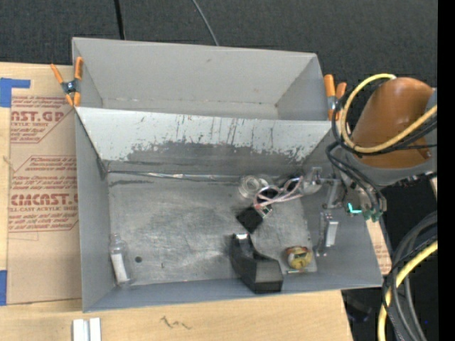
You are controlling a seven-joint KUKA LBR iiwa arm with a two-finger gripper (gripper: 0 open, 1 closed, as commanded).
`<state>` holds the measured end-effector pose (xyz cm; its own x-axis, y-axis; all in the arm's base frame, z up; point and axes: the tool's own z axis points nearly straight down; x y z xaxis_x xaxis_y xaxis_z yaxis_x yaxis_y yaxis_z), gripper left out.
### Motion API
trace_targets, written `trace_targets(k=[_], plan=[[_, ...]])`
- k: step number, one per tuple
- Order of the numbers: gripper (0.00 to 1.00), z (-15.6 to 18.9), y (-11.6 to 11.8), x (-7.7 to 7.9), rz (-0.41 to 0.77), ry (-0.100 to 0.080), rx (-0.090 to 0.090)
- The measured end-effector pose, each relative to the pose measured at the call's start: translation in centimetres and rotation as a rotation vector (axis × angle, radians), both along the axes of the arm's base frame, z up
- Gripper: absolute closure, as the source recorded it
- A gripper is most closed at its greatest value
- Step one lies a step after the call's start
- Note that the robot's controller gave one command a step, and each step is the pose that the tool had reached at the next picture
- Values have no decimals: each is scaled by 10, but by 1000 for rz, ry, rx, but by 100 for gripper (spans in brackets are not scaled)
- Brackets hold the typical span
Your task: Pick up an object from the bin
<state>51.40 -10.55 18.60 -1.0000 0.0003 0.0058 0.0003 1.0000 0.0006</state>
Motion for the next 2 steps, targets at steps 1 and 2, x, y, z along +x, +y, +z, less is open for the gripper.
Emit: trace_targets(k=[1, 2], plan=[[0, 3, 0, 2, 1, -7, -1], [0, -19, 7, -7, 72, -17, -4]])
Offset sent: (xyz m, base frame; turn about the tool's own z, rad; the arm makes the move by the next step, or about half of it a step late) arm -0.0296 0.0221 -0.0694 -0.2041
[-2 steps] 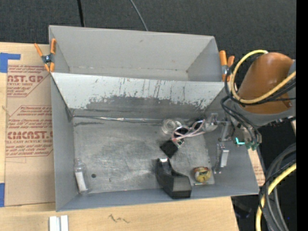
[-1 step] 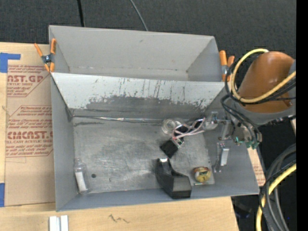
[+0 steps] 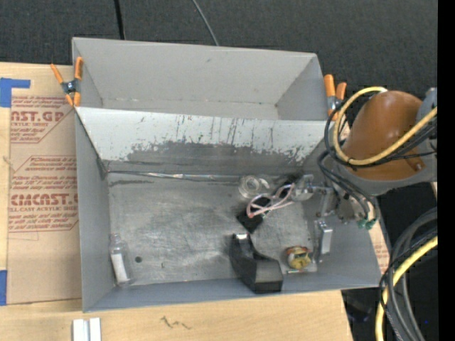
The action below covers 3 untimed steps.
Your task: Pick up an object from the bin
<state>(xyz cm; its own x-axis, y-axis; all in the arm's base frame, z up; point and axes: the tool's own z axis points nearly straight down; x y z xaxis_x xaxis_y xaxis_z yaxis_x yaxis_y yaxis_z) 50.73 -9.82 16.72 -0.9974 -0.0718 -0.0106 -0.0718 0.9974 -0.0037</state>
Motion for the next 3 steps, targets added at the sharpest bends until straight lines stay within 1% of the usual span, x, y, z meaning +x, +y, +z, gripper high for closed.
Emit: trace_targets(k=[1, 2, 3], plan=[[0, -60, 27, -13, 262, 5, 0], [100, -91, -6, -19, 551, -21, -8], [100, -91, -6, -19, 552, -22, -8]])
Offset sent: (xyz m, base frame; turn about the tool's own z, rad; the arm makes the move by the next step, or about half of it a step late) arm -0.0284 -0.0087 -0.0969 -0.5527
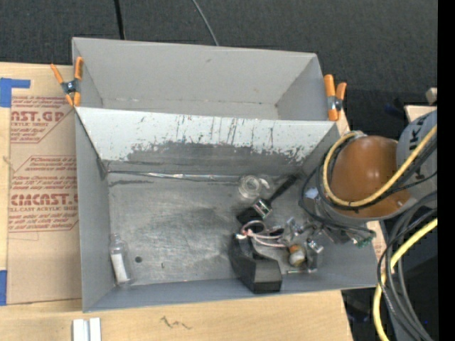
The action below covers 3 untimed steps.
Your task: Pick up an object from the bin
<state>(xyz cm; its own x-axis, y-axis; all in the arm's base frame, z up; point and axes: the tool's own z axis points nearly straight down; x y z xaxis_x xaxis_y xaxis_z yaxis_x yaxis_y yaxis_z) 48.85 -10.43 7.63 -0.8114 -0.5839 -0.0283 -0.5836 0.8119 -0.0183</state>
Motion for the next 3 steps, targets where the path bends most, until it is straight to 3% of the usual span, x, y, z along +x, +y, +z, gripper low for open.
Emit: trace_targets(k=[1, 2, 3], plan=[[100, 41, -1, -5, -19, 29, 2], [100, 86, -4, 7, -27, 29, -1], [100, 81, 7, 4, -31, 33, 1]])
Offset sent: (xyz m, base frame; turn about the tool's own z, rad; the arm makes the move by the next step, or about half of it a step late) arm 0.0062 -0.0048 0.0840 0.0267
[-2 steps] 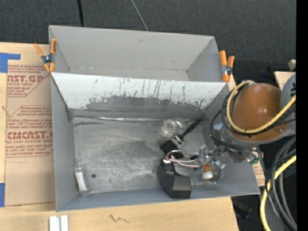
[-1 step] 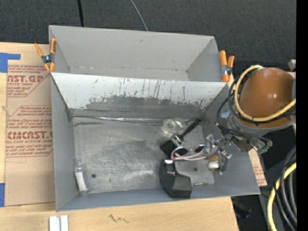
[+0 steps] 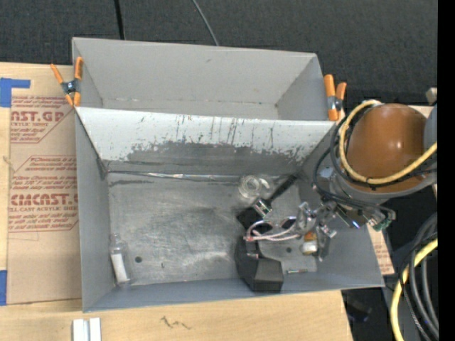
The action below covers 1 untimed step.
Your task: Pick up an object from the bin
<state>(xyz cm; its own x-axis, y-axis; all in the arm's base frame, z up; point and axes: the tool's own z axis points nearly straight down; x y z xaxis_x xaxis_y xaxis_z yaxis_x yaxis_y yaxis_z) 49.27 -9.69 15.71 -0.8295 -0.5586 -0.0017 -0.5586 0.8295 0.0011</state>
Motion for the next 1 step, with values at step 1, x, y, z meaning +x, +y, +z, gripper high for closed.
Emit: trace_targets(k=[1], plan=[[100, 7, 0, 5, -42, 0, 1]])
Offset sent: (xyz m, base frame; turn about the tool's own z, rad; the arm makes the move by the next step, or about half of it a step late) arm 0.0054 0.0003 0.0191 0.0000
